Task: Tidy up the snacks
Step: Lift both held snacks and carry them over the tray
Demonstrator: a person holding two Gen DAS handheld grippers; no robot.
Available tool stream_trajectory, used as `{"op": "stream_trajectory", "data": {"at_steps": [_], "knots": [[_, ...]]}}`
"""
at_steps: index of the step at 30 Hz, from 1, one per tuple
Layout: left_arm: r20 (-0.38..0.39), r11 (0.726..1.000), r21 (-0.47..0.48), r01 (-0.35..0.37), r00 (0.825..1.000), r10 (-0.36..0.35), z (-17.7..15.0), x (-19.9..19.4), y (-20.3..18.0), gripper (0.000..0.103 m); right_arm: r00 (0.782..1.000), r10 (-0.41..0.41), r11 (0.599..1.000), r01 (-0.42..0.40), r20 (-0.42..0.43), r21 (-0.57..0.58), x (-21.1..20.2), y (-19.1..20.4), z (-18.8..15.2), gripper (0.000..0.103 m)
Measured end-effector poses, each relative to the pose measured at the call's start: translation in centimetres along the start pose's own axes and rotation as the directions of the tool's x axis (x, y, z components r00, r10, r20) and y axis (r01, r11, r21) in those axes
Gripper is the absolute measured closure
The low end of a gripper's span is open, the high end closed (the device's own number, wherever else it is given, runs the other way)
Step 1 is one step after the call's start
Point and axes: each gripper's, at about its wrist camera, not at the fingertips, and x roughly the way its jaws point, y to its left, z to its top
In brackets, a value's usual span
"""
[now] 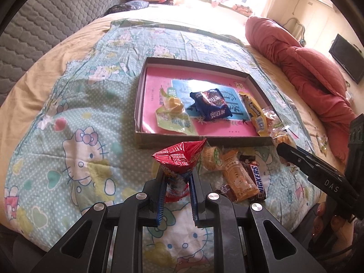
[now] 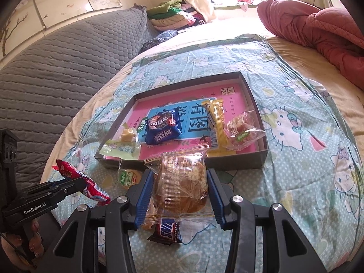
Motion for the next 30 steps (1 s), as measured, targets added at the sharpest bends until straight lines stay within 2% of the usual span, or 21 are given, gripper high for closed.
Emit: {"op": "stream_trajectory", "data": {"at_steps": [23, 30], "knots": [[0.059, 0.998, -0.027, 0.052, 0.997, -0.051, 3.6, -0.8, -0.4, 0.084, 0.998, -0.009, 0.999, 0.012, 0.061, -0.043, -0.7, 0.8, 1.3, 0.056], [0.085, 0.999, -0.013, 0.043, 0.996, -0.041, 4.9, -0.6, -1.0, 0.084, 0.996, -0.010, 0.999, 0.014, 0.085, -0.052, -0.9, 0.9, 2.0, 0.056]]}}
